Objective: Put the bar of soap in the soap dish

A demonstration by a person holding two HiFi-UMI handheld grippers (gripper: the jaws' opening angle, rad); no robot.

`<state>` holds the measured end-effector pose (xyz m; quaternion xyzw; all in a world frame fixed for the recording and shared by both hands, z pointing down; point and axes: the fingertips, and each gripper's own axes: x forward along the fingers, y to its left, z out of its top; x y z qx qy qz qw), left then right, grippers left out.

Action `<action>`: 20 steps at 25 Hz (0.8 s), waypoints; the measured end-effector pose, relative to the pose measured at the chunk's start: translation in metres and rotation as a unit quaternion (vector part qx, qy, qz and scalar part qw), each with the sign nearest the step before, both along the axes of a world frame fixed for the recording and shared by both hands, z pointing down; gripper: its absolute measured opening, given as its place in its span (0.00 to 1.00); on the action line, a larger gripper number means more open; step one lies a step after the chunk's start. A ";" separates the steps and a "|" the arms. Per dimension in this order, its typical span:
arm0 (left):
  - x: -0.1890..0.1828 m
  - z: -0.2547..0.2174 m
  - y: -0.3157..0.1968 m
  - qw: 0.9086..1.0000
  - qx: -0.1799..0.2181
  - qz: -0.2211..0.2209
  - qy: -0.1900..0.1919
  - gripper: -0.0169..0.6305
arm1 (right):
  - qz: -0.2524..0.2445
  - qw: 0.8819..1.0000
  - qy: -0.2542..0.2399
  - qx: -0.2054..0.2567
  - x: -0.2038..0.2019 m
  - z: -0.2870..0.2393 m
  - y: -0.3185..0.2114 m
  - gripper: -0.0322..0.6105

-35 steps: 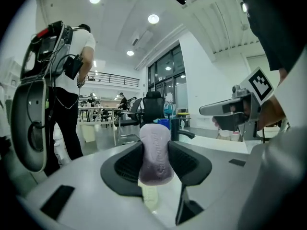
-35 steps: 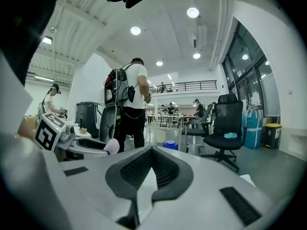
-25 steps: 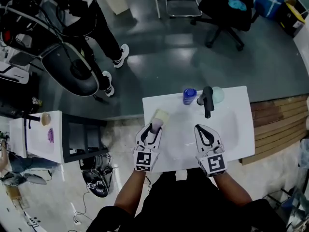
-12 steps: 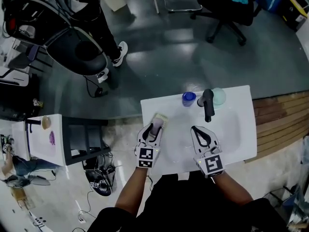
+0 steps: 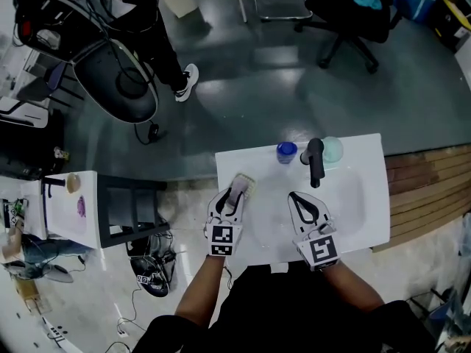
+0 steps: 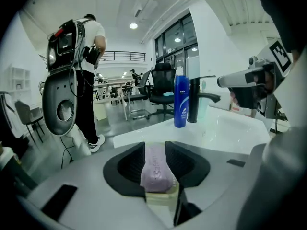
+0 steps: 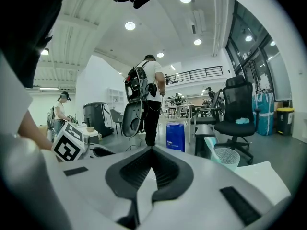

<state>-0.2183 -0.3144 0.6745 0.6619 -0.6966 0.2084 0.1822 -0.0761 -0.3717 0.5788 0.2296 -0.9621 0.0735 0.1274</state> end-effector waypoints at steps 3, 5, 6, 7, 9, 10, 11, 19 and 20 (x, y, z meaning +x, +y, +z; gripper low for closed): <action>0.007 -0.026 -0.001 1.000 0.029 -0.003 -0.002 0.24 | -0.002 1.000 -0.005 0.011 0.001 -0.009 0.000 0.08; 0.013 -0.046 -0.003 0.999 0.050 -0.003 -0.001 0.21 | -0.003 1.000 -0.010 0.019 0.002 -0.016 0.000 0.08; 0.016 -0.057 -0.004 0.998 0.061 -0.004 -0.001 0.19 | -0.001 1.000 -0.014 0.024 0.002 -0.020 0.000 0.08; 0.018 -0.069 -0.005 0.997 0.073 -0.005 -0.001 0.17 | 0.001 0.999 -0.019 0.028 0.002 -0.025 -0.001 0.08; 0.021 -0.094 -0.005 0.995 0.099 -0.012 0.003 0.12 | 0.004 0.999 -0.031 0.039 0.000 -0.038 -0.003 0.08; 0.023 -0.106 -0.005 0.993 0.113 -0.018 0.008 0.08 | 0.003 0.998 -0.036 0.046 0.000 -0.046 -0.004 0.08; 0.024 -0.118 -0.004 0.992 0.126 -0.023 0.013 0.07 | 0.002 0.998 -0.040 0.054 -0.001 -0.053 -0.005 0.08; 0.029 -0.169 -0.002 0.981 0.190 -0.030 0.011 0.06 | 0.015 0.994 -0.038 0.099 0.003 -0.092 -0.013 0.08; 0.029 -0.171 -0.001 0.981 0.192 -0.030 0.009 0.06 | 0.016 0.994 -0.036 0.105 0.003 -0.095 -0.013 0.08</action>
